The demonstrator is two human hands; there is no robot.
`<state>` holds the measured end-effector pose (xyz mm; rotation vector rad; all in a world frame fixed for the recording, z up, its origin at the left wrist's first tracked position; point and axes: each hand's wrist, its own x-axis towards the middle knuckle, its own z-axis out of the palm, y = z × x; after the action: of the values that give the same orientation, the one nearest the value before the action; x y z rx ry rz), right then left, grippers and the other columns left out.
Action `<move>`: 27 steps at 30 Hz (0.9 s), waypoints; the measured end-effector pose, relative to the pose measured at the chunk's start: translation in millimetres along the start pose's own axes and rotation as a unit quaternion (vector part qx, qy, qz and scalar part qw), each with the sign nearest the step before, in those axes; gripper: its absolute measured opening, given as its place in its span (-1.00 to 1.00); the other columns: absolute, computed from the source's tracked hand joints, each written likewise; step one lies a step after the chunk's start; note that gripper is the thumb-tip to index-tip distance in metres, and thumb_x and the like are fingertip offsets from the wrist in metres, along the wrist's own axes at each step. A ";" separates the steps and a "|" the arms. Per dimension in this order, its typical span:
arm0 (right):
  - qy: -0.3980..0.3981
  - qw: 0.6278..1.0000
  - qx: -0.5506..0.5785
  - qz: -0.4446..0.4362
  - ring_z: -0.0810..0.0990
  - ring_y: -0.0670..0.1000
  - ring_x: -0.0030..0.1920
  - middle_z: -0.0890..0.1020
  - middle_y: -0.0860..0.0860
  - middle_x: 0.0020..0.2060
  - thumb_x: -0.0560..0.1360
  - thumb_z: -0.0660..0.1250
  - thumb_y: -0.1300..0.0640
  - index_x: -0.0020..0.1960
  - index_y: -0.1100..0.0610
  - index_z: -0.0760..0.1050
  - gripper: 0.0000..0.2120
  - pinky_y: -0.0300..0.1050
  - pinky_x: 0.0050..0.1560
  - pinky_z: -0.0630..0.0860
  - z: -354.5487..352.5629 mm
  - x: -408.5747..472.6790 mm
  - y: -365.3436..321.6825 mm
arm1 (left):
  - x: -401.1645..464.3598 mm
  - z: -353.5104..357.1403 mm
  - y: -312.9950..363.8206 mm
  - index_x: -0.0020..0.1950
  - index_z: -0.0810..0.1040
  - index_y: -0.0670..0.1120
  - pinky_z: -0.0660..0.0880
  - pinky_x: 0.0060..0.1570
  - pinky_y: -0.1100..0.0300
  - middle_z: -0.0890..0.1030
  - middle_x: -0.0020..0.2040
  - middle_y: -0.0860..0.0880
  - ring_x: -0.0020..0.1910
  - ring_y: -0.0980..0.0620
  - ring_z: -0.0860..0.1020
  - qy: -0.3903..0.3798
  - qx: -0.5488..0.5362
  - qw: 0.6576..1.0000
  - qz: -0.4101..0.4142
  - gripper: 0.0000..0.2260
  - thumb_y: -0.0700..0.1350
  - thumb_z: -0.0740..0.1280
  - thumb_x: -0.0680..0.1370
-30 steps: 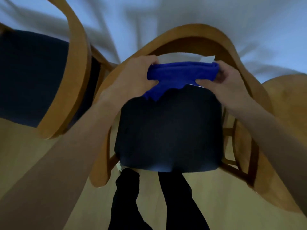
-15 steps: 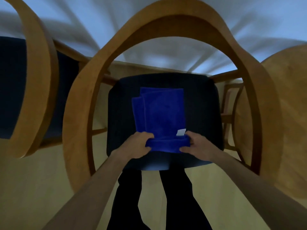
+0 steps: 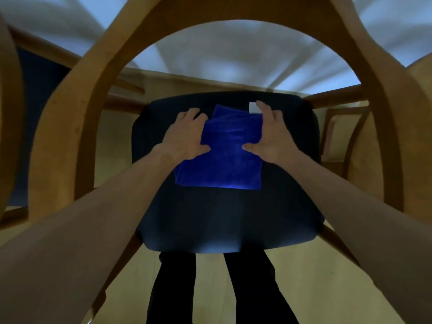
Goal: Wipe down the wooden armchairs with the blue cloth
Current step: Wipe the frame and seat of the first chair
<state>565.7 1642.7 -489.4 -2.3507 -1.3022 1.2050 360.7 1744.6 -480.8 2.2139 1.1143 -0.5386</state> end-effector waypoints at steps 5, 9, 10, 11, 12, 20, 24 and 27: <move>-0.034 0.999 -0.006 -0.025 0.44 0.06 0.26 0.35 0.11 0.36 0.36 0.56 0.10 0.51 0.02 0.10 -0.11 -0.16 0.10 0.36 12.9 -0.9 8.2 | -2.8 15.2 -1.4 0.36 0.34 -0.11 0.41 0.19 -0.06 0.46 0.24 -0.14 0.19 -0.13 0.45 0.050 0.024 0.998 -0.024 -0.39 0.02 0.49 0.40; -0.090 0.995 -0.031 0.021 0.51 -0.04 -0.03 0.53 0.04 0.19 0.38 0.53 0.07 0.33 0.02 0.31 -0.39 -0.17 -0.07 0.48 9.3 -2.6 9.7 | -3.1 11.8 0.2 -0.18 0.39 0.05 0.42 0.09 -0.02 0.47 -0.21 0.07 -0.18 0.04 0.49 -0.009 0.021 1.000 -0.012 -0.78 0.05 0.43 0.44; -0.103 0.993 -0.057 0.021 0.52 0.00 0.02 0.53 0.05 0.20 0.38 0.52 0.04 0.30 0.03 0.37 -0.44 -0.12 -0.01 0.49 8.1 -2.3 9.9 | -2.1 9.9 -1.4 -0.23 0.39 0.05 0.44 -0.04 0.07 0.47 -0.23 0.06 -0.24 0.07 0.47 -0.027 -0.003 1.000 -0.001 -0.77 0.05 0.43 0.44; -0.109 0.991 -0.077 0.018 0.51 0.04 0.09 0.50 0.07 0.22 0.38 0.52 0.01 0.28 0.03 0.41 -0.47 -0.07 0.07 0.48 5.7 -2.4 9.3 | -0.9 7.4 -4.2 -0.22 0.45 0.02 0.42 -0.17 0.17 0.50 -0.20 0.03 -0.25 0.08 0.47 -0.040 -0.024 0.999 0.012 -0.80 0.04 0.44 0.43; -0.112 0.990 -0.087 0.012 0.49 0.07 0.15 0.45 0.08 0.24 0.37 0.52 -0.01 0.27 0.01 0.42 -0.47 -0.03 0.13 0.47 3.0 -2.2 9.0 | 0.1 4.4 -6.7 -0.17 0.51 -0.03 0.38 -0.26 0.24 0.52 -0.16 0.01 -0.23 0.09 0.49 -0.052 -0.043 0.997 0.025 -0.81 0.04 0.45 0.42; -0.056 0.994 0.061 -0.076 0.52 -0.18 0.08 0.45 -0.17 0.18 0.33 0.54 0.15 0.33 -0.22 0.21 -0.26 -0.30 0.05 0.45 -2.2 -44.7 13.0 | -50.8 22.0 10.3 0.20 0.58 -0.01 0.46 0.17 0.10 0.60 0.14 0.04 0.09 0.08 0.54 0.120 -0.113 0.979 0.123 -0.68 -0.25 0.36 0.47; -0.108 0.949 -0.192 -0.224 0.43 0.00 0.27 0.45 -0.04 0.26 0.38 0.48 0.11 0.35 -0.04 0.36 -0.42 -0.10 0.31 0.22 8.2 -83.3 25.9 | -95.8 48.9 10.7 0.20 0.51 0.03 0.40 0.17 0.05 0.55 0.11 0.07 0.10 0.06 0.49 0.028 -0.040 0.992 0.120 -0.66 -0.16 0.41 0.44; -0.086 0.917 -0.295 -0.254 0.34 0.15 0.36 0.38 0.04 0.31 0.28 0.43 -0.32 0.34 0.01 0.39 -0.26 0.22 0.44 0.16 14.7 -98.0 25.1 | -109.4 59.9 4.4 0.18 0.52 0.03 0.38 0.16 0.10 0.53 0.11 0.10 0.10 0.08 0.49 0.008 -0.044 0.990 0.132 -0.67 -0.02 0.42 0.44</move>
<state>542.8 1548.5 -456.9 -2.0209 -2.4284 0.9498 297.1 1639.3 -459.4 2.2448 0.8187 -0.3522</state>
